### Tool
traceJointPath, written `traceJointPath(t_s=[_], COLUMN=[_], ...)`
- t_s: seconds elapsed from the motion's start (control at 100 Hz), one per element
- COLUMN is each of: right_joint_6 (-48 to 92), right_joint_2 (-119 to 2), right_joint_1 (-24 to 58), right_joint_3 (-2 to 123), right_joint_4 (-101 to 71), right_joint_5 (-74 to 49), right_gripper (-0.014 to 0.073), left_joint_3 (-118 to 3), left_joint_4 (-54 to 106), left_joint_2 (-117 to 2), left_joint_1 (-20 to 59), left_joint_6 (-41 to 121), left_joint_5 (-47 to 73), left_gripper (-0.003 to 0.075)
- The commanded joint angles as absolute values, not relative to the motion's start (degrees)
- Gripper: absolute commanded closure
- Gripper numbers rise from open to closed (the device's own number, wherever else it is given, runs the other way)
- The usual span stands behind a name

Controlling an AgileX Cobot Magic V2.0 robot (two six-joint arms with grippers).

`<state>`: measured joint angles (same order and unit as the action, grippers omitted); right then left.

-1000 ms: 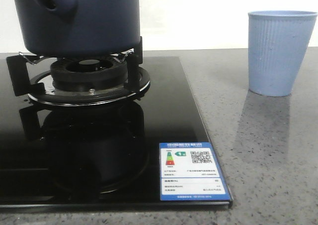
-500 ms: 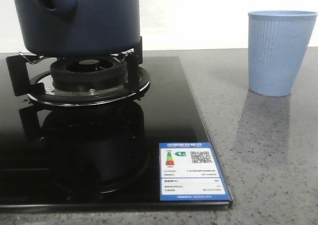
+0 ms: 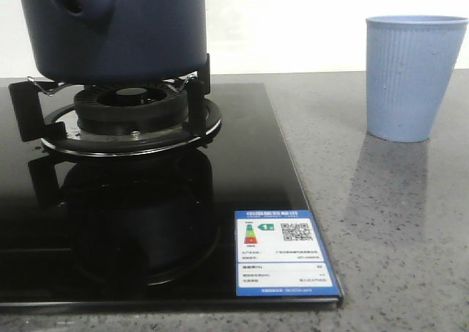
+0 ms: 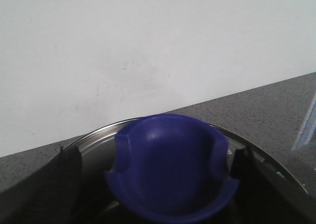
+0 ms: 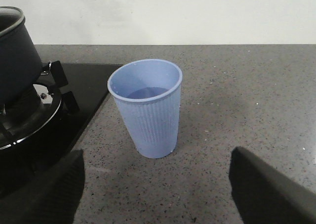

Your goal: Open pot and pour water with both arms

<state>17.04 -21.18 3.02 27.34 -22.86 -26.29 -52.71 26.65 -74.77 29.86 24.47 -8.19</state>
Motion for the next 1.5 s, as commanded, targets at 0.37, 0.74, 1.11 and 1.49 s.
traceJointPath(t_s=[0.37,0.74,1.11,1.49], right_joint_6=[17.72,17.72,17.72,17.72], right_joint_2=[-21.99,-21.99,-22.07,-23.17], right_joint_1=[3.13,3.13,3.13,3.13], right_joint_3=[29.43,29.43,29.05,27.04], right_joint_4=[-23.78,-23.78,-23.78,-23.78], right_joint_5=[-21.88,-21.88,-21.88,-21.02], right_gripper=[0.0048,0.0048,0.0048,0.0048], left_joint_3=[-54.86,-54.86,-54.86,-54.86], left_joint_4=[24.74,24.74,24.74,24.74], left_joint_2=[-73.44,-73.44,-72.73,-67.56], left_joint_1=[30.25,30.25,30.25,30.03], left_joint_6=[24.33,24.33,24.33,24.33], left_joint_5=[-13.94,-14.01,-15.77,-16.78], left_gripper=[0.032,0.037,0.037,0.037])
